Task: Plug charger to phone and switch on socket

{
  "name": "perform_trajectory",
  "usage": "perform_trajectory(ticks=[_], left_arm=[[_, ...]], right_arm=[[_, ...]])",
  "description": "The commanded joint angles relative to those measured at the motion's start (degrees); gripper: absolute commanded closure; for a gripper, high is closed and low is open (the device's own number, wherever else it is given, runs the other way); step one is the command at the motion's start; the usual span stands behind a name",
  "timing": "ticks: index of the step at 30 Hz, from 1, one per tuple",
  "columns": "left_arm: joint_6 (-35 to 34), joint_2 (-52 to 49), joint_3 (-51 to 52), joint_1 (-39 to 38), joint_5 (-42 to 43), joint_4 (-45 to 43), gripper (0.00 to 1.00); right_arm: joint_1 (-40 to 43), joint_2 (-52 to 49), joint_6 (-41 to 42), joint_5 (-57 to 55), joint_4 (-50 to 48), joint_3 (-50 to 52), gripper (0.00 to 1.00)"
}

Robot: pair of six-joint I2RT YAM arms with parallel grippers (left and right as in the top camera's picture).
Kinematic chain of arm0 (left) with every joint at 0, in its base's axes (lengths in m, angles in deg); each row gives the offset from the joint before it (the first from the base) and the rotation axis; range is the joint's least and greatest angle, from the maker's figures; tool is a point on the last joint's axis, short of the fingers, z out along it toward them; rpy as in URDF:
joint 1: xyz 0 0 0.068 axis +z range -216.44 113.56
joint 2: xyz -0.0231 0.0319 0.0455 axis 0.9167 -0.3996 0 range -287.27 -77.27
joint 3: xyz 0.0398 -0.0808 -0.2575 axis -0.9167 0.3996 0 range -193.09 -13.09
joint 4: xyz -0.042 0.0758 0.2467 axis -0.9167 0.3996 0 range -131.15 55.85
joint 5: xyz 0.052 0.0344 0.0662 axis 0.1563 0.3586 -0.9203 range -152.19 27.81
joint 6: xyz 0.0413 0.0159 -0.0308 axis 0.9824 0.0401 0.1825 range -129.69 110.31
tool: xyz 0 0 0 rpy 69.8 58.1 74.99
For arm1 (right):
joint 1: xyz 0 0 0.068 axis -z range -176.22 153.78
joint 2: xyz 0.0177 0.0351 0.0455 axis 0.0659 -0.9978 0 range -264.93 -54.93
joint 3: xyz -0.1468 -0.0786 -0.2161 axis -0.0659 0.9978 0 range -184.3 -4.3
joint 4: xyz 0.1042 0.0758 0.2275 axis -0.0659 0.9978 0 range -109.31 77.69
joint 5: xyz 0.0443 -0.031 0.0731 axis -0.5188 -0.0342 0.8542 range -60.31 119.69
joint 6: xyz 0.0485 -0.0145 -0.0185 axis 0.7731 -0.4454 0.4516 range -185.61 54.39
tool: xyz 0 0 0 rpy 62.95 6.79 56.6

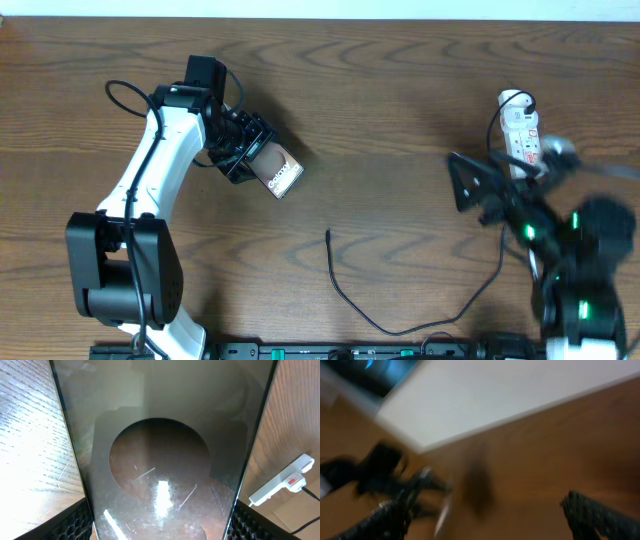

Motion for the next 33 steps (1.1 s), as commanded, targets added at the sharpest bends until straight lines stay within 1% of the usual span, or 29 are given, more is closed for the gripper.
perform_trajectory(ticks=[1,2,4,6,8,10,12,15,17,22,25,30,33], left_arm=[[0.92,1.66,-0.76,0.17,0.76,0.31,0.92],[0.87,1.66,-0.76,0.17,0.76,0.28,0.92],[0.26,1.66,-0.76,0.17,0.76,0.28,0.92],[-0.79,1.66,-0.76,0.17,0.76,0.28,0.92],[-2.25,1.66,-0.76,0.17,0.74,0.26,0.92],[-4.07,1.66,-0.76,0.17,0.72,0.26,0.92],[-5.64,1.66,-0.76,0.17,0.7,0.24,0.92],[-8.26,1.66,-0.76,0.17,0.61,-0.37,0.92],[-12.5,1.66,-0.76,0.17,-1.86,-0.37,0.92],[-20.0,1.66,-0.76,0.17,-5.57,-0.35,0.92],[-25.22,1.66,-0.76,0.17,-6.64,-0.35,0.93],[-28.94,1.66,-0.76,0.15,-6.58,-0.37,0.92],[-30.95,1.66,-0.76,-0.15,-6.08,-0.35,0.92]], right_arm=[[-0.31,-14.47,-2.47,23.45,-0.44,-5.55,0.01],[-0.7,-18.62,-2.36,26.16,-2.01,-6.38,0.01],[-1.42,-24.94,-0.74,27.41,-6.54,-6.71,0.01],[-1.95,-31.93,2.54,27.39,-10.38,-6.71,0.01],[-2.47,-37.94,8.09,27.32,-12.15,-6.71,0.01],[-3.56,-44.3,11.5,27.23,-16.74,-6.71,0.02],[-5.01,-48.61,12.52,27.21,-19.78,-6.71,0.05],[-8.74,-54.82,12.72,27.19,-23.76,-6.71,0.05],[-12.26,-58.6,12.74,27.19,-27.47,-6.71,0.05],[-17.81,-61.22,13.03,25.11,-34.12,-6.71,0.04],[-21.68,-61.2,18.18,20.59,-40.24,-6.71,0.05],[-25.38,-61.2,23.15,16.79,-46.97,-6.71,0.05],[-27.17,-61.2,26.58,13.33,-47.87,-6.71,0.04]])
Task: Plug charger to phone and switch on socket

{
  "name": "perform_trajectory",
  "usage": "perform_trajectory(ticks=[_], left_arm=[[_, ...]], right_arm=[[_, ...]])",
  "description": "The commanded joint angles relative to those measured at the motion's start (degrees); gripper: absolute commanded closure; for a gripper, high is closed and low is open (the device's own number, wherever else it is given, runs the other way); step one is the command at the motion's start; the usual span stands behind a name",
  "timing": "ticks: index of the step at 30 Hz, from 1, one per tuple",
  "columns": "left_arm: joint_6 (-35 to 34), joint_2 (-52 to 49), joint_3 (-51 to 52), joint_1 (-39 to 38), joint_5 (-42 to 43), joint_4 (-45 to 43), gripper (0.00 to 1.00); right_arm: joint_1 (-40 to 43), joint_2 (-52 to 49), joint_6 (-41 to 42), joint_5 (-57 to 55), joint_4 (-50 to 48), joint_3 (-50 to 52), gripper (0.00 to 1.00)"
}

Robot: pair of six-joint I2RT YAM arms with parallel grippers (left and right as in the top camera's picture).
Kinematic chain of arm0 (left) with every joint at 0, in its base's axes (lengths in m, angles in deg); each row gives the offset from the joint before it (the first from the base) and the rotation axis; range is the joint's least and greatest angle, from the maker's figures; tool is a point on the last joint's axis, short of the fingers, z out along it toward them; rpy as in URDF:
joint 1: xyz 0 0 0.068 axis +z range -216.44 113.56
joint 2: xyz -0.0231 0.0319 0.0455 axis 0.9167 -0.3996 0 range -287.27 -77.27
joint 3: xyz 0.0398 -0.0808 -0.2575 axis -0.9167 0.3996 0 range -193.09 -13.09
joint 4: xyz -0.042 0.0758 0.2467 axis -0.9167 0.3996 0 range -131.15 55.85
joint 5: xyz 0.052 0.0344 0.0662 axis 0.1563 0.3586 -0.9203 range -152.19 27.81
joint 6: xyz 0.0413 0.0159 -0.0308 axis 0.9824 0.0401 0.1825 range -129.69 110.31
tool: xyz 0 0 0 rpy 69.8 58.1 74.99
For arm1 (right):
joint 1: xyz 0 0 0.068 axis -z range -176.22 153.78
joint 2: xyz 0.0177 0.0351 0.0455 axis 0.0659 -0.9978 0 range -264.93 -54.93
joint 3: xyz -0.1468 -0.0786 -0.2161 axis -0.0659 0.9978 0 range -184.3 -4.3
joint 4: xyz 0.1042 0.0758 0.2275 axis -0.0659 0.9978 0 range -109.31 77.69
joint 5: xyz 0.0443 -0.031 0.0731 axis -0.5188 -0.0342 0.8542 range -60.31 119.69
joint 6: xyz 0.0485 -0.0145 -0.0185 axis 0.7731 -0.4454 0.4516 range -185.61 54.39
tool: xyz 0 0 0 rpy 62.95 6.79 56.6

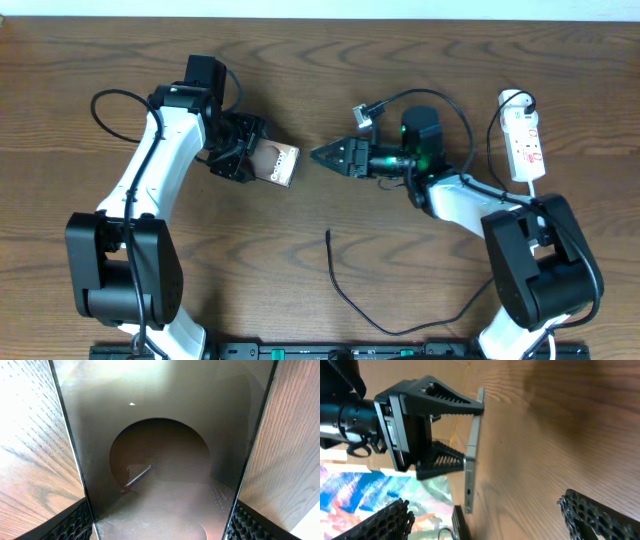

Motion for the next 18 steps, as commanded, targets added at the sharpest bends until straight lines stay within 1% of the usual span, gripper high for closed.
perform_trajectory(ticks=[1,4,9,12,14,18], left_arm=[[-5.09,1.66,-0.76,-0.48,0.07,0.09,0.92],[-6.36,1.66,-0.76,-2.01,0.35,-0.11,0.92],[-8.94,1.66,-0.76,-5.16,0.35,-1.92,0.92],[-10.27,1.66,-0.76,-7.04,0.37,-2.78,0.92],[-10.43,1.66,-0.76,-8.33,0.39,-3.63,0.92],[-12.35,1.66,-0.76,-9.94,3.58,-4.44,0.92]], right_arm=[[-2.51,0.07,6.32,-6.12,-0.39,-0.52,0.04],[-4.83,0.07,7.98,-9.29,-0.46,-0.52,0.04],[-7.08,0.07,7.96,-11.15,-0.83,-0.52,0.03],[-8.15,0.07,7.93,-12.07,-0.81,-0.52,0.05],[-8.57,0.07,7.96,-12.61,-0.81,-0.52,0.14],[-8.66,0.07,7.93,-12.66,-0.81,-0.52,0.39]])
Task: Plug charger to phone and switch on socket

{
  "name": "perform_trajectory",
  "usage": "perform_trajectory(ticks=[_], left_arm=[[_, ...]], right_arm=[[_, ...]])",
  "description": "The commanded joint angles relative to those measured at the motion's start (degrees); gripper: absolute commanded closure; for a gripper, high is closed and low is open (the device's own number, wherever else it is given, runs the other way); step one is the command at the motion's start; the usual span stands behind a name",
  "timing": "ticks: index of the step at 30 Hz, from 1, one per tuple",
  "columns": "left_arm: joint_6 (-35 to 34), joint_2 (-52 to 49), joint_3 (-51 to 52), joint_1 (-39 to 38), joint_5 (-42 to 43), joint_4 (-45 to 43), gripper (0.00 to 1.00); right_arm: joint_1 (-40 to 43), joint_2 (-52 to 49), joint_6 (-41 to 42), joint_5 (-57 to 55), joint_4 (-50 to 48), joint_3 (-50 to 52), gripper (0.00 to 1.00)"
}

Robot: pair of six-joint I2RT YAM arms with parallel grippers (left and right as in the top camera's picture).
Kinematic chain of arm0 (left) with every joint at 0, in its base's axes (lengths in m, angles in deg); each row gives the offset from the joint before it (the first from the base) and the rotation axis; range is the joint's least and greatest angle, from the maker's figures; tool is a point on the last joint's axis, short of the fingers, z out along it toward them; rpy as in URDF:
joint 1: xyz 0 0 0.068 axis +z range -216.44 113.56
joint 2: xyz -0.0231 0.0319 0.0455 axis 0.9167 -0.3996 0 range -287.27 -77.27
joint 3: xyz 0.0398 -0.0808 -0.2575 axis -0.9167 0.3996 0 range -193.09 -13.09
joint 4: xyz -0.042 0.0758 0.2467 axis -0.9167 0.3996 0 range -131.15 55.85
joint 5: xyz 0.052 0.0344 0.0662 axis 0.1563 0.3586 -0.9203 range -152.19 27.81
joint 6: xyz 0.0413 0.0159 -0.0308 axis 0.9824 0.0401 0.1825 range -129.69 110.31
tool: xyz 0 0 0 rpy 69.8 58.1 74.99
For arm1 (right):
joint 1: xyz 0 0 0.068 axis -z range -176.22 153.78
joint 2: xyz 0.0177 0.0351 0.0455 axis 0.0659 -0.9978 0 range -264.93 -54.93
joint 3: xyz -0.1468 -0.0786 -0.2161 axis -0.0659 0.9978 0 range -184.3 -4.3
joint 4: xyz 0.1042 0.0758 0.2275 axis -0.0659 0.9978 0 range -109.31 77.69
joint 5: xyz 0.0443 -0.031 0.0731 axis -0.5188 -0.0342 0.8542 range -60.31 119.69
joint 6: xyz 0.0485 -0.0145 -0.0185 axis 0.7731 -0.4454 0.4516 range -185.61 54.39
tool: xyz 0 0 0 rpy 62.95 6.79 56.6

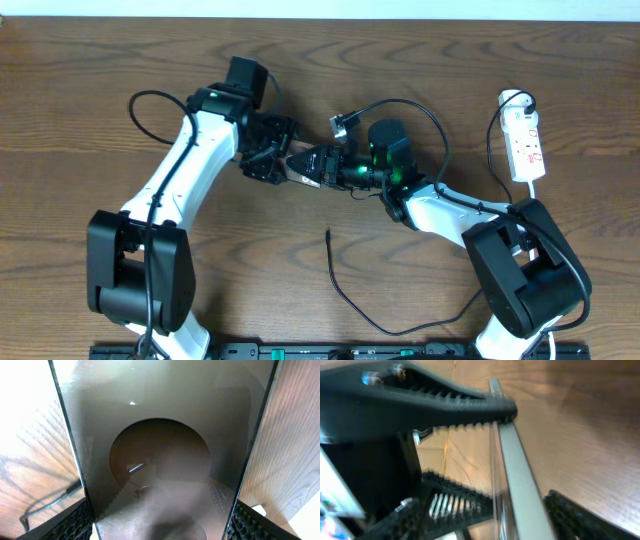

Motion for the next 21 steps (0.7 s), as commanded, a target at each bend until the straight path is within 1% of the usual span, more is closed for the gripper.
perform_trajectory(ticks=[1,2,7,10,11,14,15,18,19,20,21], left_arm=[[-2.38,1.66,-0.76,-1.09,3.67,-1.33,0.92],[-2.38,1.66,-0.76,-1.29,3.78,-1.75,0.92],[-2.38,1.66,-0.76,-1.31,3.78,-1.75,0.92],[-2.38,1.66,-0.76,-1.31,3.76,-1.75,0.92],[-2.38,1.66,-0.76,-1.31,3.76,-1.75,0.92],[-2.36,1.66,-0.76,-1.31,3.72,-1.75,0.92],[-2.25,1.66,-0.76,-1.31,3.72,-1.75,0.88],[0.5,1.66,-0.76,-1.25,3.74,-1.75,0.5],[2.95,1.66,-0.76,-1.25,3.76,-1.75,0.23],[5.05,1.66,-0.76,-1.25,3.85,-1.73,0.11],[6.62,1.66,-0.76,-1.25,4.26,-1.75,0.09]], right_arm=[[-0.5,0.07,-0.11,-0.92,-0.02,-0.52,0.46],[-0.5,0.07,-0.11,-0.9,-0.04,-0.52,0.55],[-0.48,0.07,-0.11,-0.9,-0.04,-0.52,0.85],[-0.48,0.07,-0.09,-0.9,-0.04,-0.52,0.97],[-0.48,0.07,-0.09,-0.9,-0.04,-0.52,0.99],[-0.48,0.07,0.57,-0.9,-0.04,-0.52,0.99],[-0.48,0.07,0.98,-0.9,-0.07,-0.52,0.99],[-0.2,0.07,0.98,-0.9,-0.11,-0.52,0.99],[0.44,0.07,0.98,-0.87,-0.11,-0.52,0.99],[0.87,0.07,0.98,-0.87,-0.11,-0.52,0.99],[1.4,0.07,1.01,-0.87,-0.11,-0.52,0.99]])
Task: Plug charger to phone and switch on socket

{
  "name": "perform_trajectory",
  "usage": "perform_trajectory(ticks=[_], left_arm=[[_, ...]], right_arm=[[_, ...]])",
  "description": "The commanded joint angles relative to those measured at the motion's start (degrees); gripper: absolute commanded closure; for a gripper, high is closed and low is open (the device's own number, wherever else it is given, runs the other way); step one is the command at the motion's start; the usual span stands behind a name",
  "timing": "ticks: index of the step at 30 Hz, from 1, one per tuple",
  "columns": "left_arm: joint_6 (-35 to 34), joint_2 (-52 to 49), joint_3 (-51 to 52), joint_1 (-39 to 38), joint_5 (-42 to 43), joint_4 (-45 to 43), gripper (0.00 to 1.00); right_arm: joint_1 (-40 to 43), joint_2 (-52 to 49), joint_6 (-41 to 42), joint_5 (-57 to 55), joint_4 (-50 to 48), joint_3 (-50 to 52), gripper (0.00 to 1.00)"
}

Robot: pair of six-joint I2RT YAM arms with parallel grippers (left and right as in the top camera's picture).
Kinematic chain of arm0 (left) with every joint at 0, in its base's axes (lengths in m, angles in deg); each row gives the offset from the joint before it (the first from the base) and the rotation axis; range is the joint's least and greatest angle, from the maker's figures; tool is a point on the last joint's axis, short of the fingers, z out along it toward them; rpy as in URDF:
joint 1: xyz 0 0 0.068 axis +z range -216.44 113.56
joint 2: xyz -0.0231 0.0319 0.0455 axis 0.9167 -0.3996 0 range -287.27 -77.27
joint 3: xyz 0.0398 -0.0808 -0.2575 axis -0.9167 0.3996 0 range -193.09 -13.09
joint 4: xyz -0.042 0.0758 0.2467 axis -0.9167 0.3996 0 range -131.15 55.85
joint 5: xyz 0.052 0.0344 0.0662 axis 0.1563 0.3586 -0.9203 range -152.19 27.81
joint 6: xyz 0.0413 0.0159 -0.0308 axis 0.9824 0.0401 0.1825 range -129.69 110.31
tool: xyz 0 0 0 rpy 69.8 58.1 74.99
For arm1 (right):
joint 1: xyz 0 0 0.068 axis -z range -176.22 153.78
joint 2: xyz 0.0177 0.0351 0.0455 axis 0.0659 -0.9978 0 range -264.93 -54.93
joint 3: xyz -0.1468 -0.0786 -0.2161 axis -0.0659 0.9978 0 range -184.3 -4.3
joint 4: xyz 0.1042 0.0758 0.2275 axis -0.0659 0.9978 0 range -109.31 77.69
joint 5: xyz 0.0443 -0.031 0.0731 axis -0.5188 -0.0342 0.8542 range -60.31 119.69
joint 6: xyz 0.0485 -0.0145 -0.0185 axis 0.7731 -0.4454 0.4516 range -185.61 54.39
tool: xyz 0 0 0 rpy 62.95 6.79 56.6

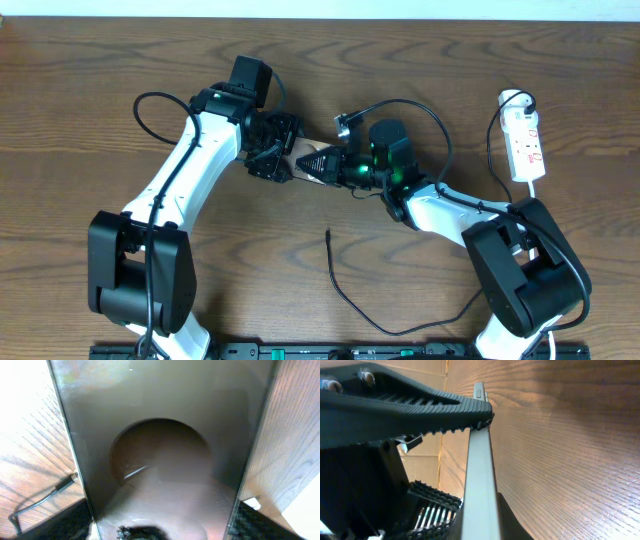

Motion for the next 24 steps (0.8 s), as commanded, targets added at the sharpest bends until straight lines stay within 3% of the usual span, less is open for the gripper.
perform_trajectory(ticks=[1,13,20,24], left_arm=[[9.66,1.53,-0.76,-0.46,4.28,0.09,0.09],[20.06,1.66,-0.76,3.34,25.14,-0.17,0.08],[27.36,1.64,-0.76,6.88,38.42,-7.76,0.08],[27.67,1.66,-0.76,8.48,44.11,-14.49,0.07]], right_arm=[[1.81,0.17,1.09,1.62,-0.81,-0.61,0.99],[11.5,0.17,7.91,1.62,-0.96,-0.61,0.99],[14.56,0.17,27.71,1.11,-7.48,-0.61,0.99],[14.43,0.17,40.65,-0.13,-14.25,-0.61,0.99]])
